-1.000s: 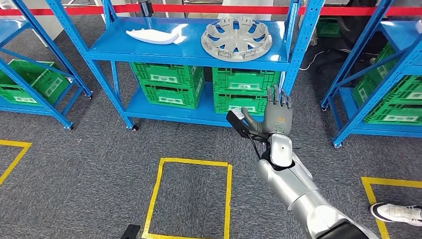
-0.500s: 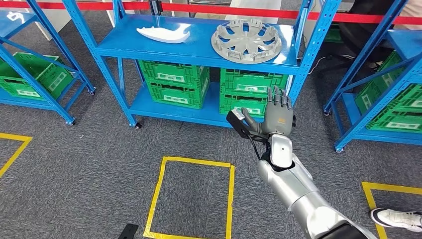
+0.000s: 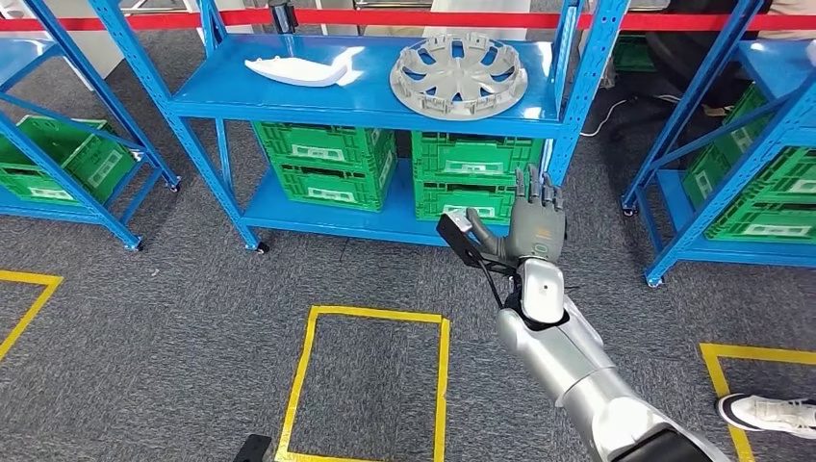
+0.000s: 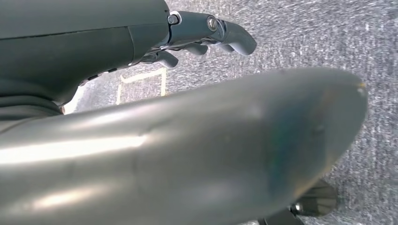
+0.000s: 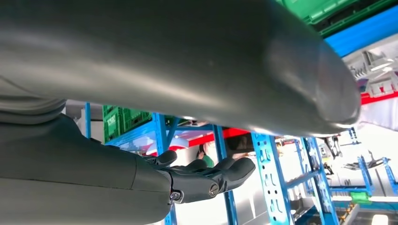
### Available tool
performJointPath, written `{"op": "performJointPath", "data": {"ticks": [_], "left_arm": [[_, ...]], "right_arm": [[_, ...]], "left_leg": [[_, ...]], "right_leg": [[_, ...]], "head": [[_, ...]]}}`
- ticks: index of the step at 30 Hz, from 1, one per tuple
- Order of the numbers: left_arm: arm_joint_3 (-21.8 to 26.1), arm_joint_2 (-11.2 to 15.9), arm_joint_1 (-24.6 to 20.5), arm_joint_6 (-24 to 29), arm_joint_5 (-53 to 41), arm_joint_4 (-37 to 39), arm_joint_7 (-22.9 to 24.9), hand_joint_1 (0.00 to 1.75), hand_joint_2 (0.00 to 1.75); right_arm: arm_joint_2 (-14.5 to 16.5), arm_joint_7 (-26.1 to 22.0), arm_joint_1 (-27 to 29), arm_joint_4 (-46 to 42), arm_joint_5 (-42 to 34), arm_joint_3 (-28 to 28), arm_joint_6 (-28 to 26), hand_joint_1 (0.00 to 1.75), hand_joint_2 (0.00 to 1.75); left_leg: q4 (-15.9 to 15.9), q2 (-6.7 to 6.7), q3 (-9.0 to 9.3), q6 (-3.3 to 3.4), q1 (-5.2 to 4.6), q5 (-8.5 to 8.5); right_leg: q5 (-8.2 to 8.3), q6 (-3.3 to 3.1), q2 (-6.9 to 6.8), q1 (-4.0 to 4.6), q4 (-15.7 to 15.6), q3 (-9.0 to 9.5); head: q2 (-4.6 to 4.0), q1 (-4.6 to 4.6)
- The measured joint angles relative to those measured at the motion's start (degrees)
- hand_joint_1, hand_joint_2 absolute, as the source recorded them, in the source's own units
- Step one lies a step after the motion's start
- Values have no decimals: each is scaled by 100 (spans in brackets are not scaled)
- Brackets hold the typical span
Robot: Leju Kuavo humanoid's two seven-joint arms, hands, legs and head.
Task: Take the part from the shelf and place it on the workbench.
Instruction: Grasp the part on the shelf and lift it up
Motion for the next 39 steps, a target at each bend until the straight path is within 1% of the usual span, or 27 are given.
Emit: {"op": "performJointPath", "data": {"ticks": [1, 2, 4, 6, 7, 8, 10, 11, 12, 13, 14, 15, 16, 17, 18, 19, 20, 21, 22, 24, 25, 26, 28, 33, 36, 38, 39], "left_arm": [[0, 2, -5, -1, -1, -1, 0, 0, 0], [0, 3, -11, -2, -1, -1, 1, 0, 0], [0, 5, -15, -4, -3, 0, 5, 0, 0], [0, 6, -14, -7, -9, -1, 15, 0, 0], [0, 9, -16, -8, -15, -1, 19, 0, 0], [1, 11, -21, -9, -20, -2, 21, 0, 0], [2, 15, -29, -9, -26, -2, 24, 0, 0], [2, 14, -29, -10, -26, -2, 25, 0, 0], [2, 12, -26, -11, -26, -1, 26, 0, 0], [2, 10, -23, -13, -26, -1, 26, 0, 0], [2, 8, -22, -13, -27, -1, 26, 0, 0], [2, 7, -23, -13, -27, -2, 26, 0, 0], [2, 8, -25, -13, -28, -2, 26, 0, 0], [2, 10, -27, -13, -28, -2, 27, 0, 0], [1, 11, -28, -13, -28, -1, 27, 0, 0], [1, 13, -27, -13, -29, 0, 28, 0, 0], [1, 14, -25, -13, -29, 0, 30, 0, 0], [0, 14, -23, -14, -29, 0, 30, 0, 0], [0, 14, -23, -14, -29, 0, 29, 0, 0], [0, 14, -26, -15, -29, -1, 24, 0, 0], [0, 15, -25, -15, -29, -1, 21, 0, 0], [0, 16, -23, -15, -30, -1, 20, 0, 0], [1, 16, -19, -15, -31, -1, 17, 0, 0], [0, 13, -18, -15, -33, 1, 19, 0, 0], [0, 12, -18, -15, -33, 1, 20, 0, 0], [0, 12, -19, -15, -34, 0, 24, 0, 0], [0, 13, -19, -15, -36, -1, 26, 0, 0]], "right_arm": [[8, 4, -9, 0, 4, 0, 5, 0, 0], [16, 5, -14, 0, 8, 0, 14, 0, 0], [31, 14, -15, 0, 13, 0, 39, 0, 0], [38, 33, -22, 0, 16, 0, 58, 0, 0], [39, 47, -34, 0, 20, 0, 66, 0, 0], [39, 55, -44, 0, 26, 0, 71, 0, 0], [39, 65, -43, 0, 36, 0, 85, 0, 0], [39, 67, -33, 1, 37, 0, 91, 0, 0], [39, 68, -24, 1, 37, 0, 96, 0, 0], [39, 69, -22, 2, 37, 0, 97, 0, 0], [39, 69, -28, 2, 37, 0, 98, 0, 44], [39, 69, -39, 2, 38, 0, 98, 0, 87], [41, 68, -51, 1, 38, 0, 97, 0, 131], [45, 68, -57, 1, 39, 0, 96, 0, 175], [48, 70, -59, 1, 41, 0, 94, 0, 175], [50, 74, -59, 1, 43, 0, 91, 0, 175], [51, 77, -59, 1, 43, 0, 88, 0, 175], [50, 75, -60, 1, 39, 0, 85, 0, 175], [51, 71, -60, 1, 23, 0, 84, 0, 175], [54, 57, -51, 0, -40, -5, 84, 0, 175], [54, 50, -45, 0, -75, -12, 84, 0, 131], [54, 39, -38, 0, -97, -20, 83, 0, 87], [54, 10, -25, 0, -96, -30, 74, 0, 0], [54, -1, -18, 0, -38, -31, 69, 0, 0], [54, 2, -18, 0, -34, -31, 72, 0, 0], [54, 4, -18, 0, -27, -31, 80, 0, 0], [54, 8, -19, 1, -22, -31, 87, 0, 0]], "left_leg": [[-341, 0, 167, 39, -18, 109], [-557, -1, 273, 71, -36, 154], [-671, -5, 317, 114, -60, 151], [-747, -2, 346, 170, -29, 198], [-790, 5, 365, 205, -13, 224], [-821, 13, 382, 233, 1, 243], [-815, 22, 378, 266, -6, 239], [-801, 23, 373, 273, -7, 231], [-783, 20, 369, 273, -6, 221], [-760, 15, 366, 264, -1, 208], [-727, 9, 364, 244, 7, 186], [-685, 4, 357, 214, 15, 159], [-630, -1, 340, 177, 8, 127], [-591, -4, 323, 141, 1, 104], [-573, -7, 309, 108, -8, 94], [-574, -9, 303, 79, -15, 97], [-592, -10, 307, 56, -9, 104], [-607, -9, 309, 43, -10, 111], [-622, -9, 313, 58, -13, 111], [-643, -7, 317, 142, -24, 115], [-653, -7, 321, 183, -26, 119], [-659, -7, 322, 201, -27, 127], [-672, -7, 325, 197, -27, 134], [-691, -7, 329, 153, -26, 152], [-692, -7, 329, 147, -26, 153], [-696, -6, 342, 109, -24, 153], [-699, -6, 348, 77, -24, 153]], "right_leg": [[1, 17, 3, 4, -6, 3], [7, 43, 6, 6, -17, 1], [32, 113, 6, 8, -54, -1], [9, 177, -6, 14, -46, -3], [-71, 200, -11, 21, 65, -50], [-214, 214, -17, 27, 301, -157], [-564, 234, -19, 30, 1035, -501], [-662, 244, -20, 29, 1345, -653], [-656, 252, -20, 26, 1477, -722], [-533, 257, -22, 21, 1359, -668], [-339, 263, -24, 13, 1041, -513], [-181, 263, -27, 7, 653, -320], [-63, 249, -22, 7, 320, -159], [-17, 223, -15, 13, 126, -69], [-27, 186, -6, 25, 61, -47], [-18, 144, 4, 37, 61, -59], [-10, 105, 6, 36, 61, -65], [-5, 81, 9, 34, 55, -68], [1, 66, 12, 27, 49, -67], [0, 59, 17, 21, 43, -61], [-1, 55, 18, 20, 43, -61], [-2, 50, 18, 22, 43, -62], [-4, 42, 18, 28, 43, -64], [-7, 32, 18, 37, 44, -66], [-7, 32, 18, 37, 44, -66], [-7, 32, 17, 37, 44, -67], [-7, 33, 15, 35, 43, -66]], "head": [[0, 1], [0, 2], [0, 2], [0, 7], [0, 15], [1, 26], [1, 43], [1, 49], [0, 54], [0, 58], [0, 65], [0, 71], [0, 77], [0, 75], [0, 72], [0, 66], [0, 60], [0, 56], [0, 46], [0, 26], [0, 20], [1, 21], [0, 20], [0, 20], [0, 20], [0, 20], [0, 21]]}}
